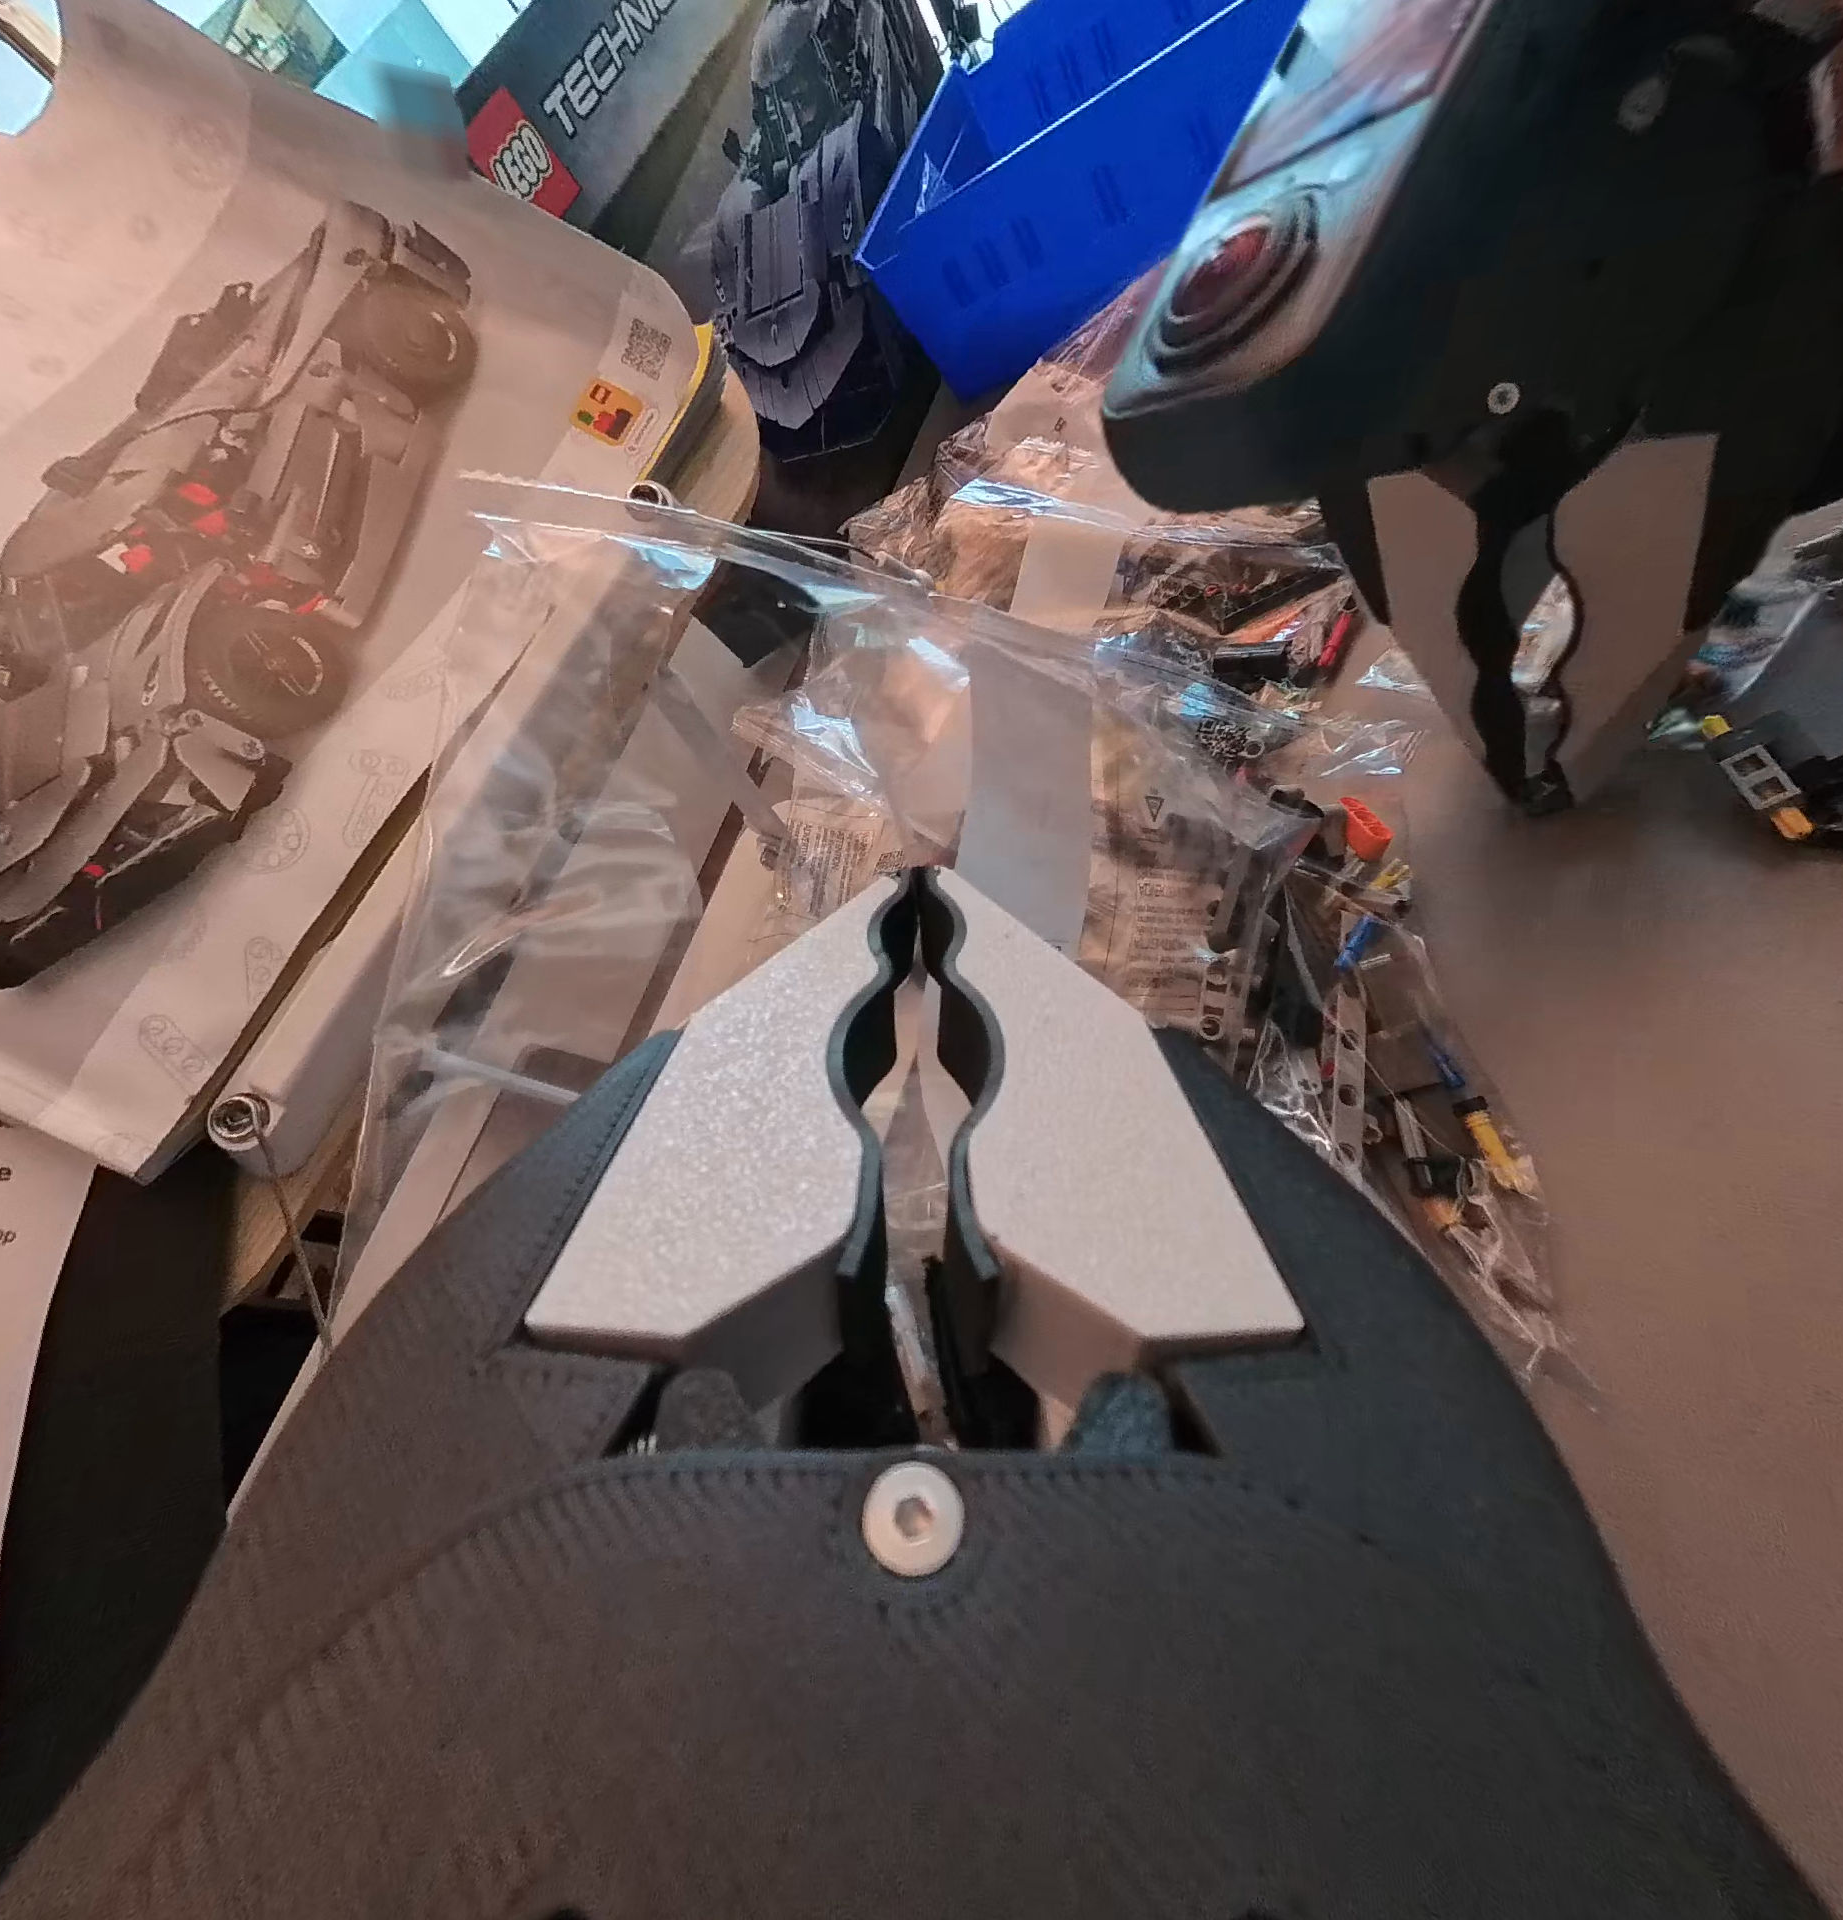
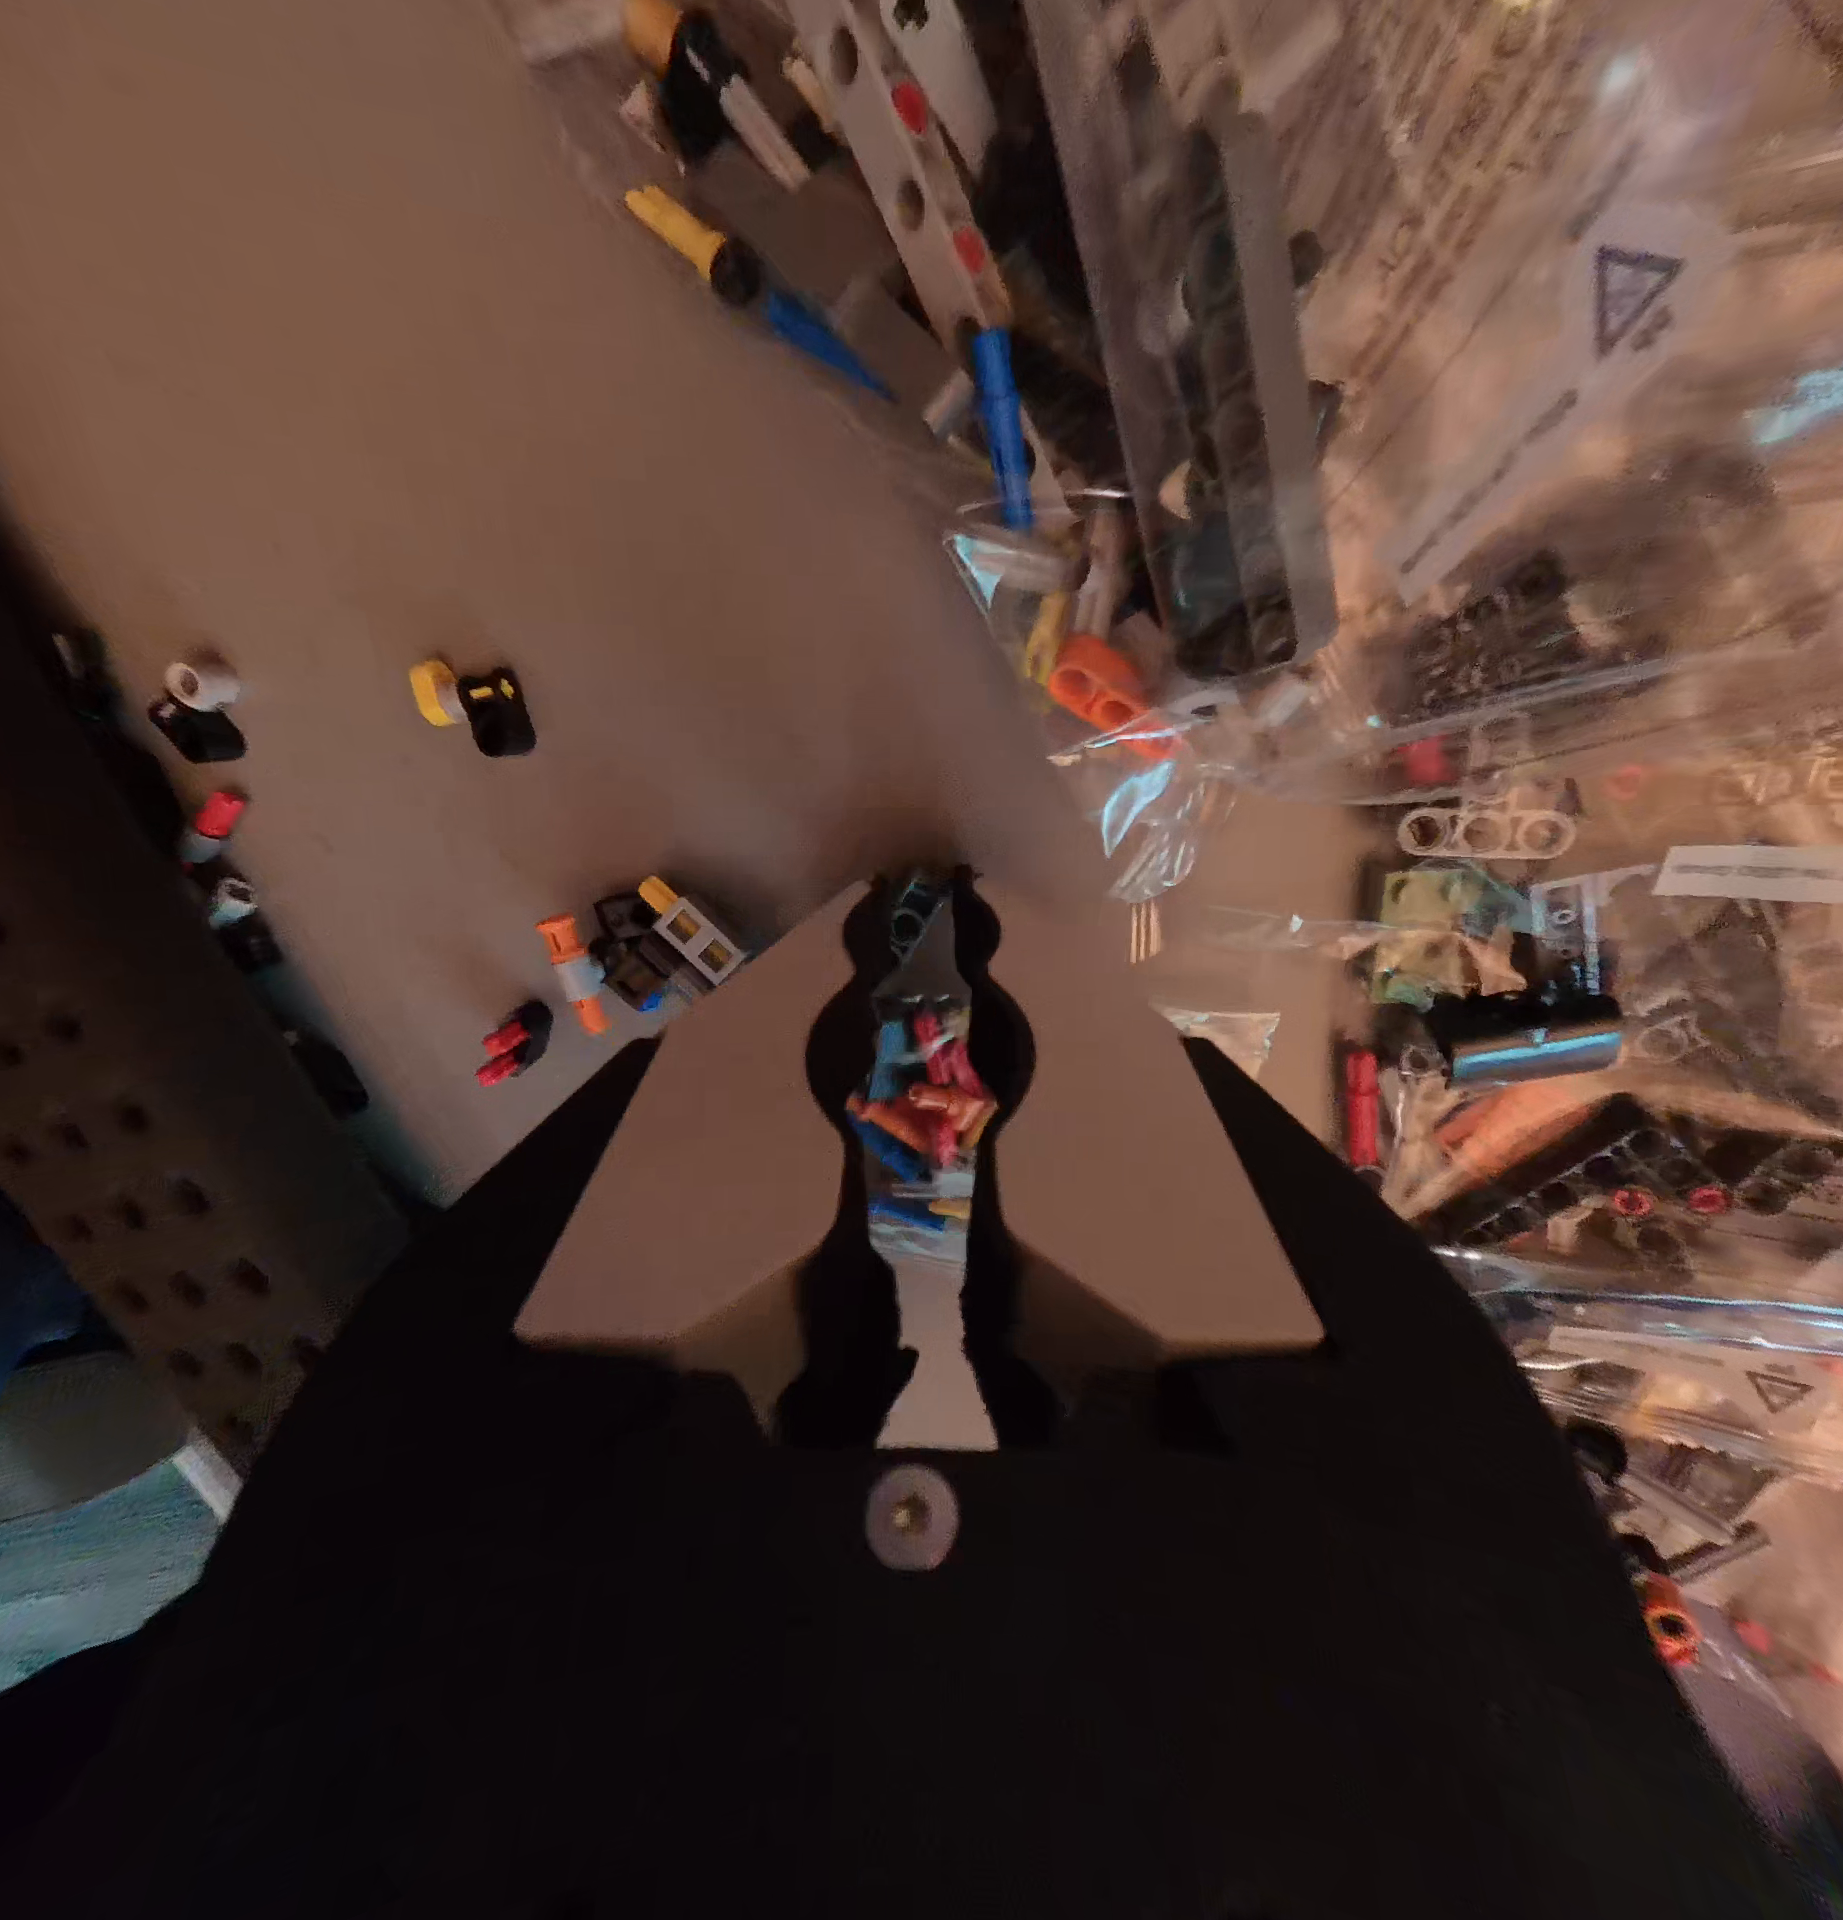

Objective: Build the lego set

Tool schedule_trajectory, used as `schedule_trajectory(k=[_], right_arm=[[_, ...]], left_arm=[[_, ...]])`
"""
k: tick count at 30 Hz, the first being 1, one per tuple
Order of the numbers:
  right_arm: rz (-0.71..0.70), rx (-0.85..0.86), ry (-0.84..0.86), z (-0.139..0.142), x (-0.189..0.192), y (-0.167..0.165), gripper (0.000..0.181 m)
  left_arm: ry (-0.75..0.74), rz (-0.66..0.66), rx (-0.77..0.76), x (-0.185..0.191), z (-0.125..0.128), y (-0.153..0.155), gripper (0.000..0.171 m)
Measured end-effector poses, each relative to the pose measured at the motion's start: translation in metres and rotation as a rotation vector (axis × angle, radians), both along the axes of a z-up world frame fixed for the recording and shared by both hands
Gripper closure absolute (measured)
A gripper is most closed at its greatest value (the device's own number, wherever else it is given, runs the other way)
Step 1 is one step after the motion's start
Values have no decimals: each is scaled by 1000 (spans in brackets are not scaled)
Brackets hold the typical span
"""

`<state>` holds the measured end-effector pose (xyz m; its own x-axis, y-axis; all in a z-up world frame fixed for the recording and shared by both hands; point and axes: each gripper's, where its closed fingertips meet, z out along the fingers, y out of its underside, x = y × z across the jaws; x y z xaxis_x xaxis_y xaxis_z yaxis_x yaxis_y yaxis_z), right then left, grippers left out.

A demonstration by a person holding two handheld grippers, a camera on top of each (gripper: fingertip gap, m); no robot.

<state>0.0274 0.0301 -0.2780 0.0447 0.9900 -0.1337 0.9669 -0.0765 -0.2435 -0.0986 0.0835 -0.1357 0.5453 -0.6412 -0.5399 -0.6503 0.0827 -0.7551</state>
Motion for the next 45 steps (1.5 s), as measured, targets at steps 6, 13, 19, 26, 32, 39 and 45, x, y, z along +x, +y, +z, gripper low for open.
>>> schedule_trajectory(k=[6, 13, 19, 26, 32, 39, 45], right_arm=[[26, 42, 163, 40, -17, 6, 176], [43, 310, 620, 175, -75, 34, 176], [80, 422, 702, 215, -120, 47, 175], [50, 410, 645, 185, -137, 62, 166], [65, 427, 706, 211, -115, 52, 160], [324, 209, 468, 136, -70, -16, 166], [475, 69, 268, 51, -52, -64, 157]], left_arm=[[0, -7, 5, 2, 2, -1, 171], [3, -24, 13, 8, 2, -2, 171], [4, -36, 20, 11, 3, -4, 171], [8, -47, 24, 13, 4, -6, 171], [5, -39, 17, 10, 2, -4, 171], [5, -36, 12, 11, 1, -3, 171], [15, -30, 2, 10, -4, -1, 171]])
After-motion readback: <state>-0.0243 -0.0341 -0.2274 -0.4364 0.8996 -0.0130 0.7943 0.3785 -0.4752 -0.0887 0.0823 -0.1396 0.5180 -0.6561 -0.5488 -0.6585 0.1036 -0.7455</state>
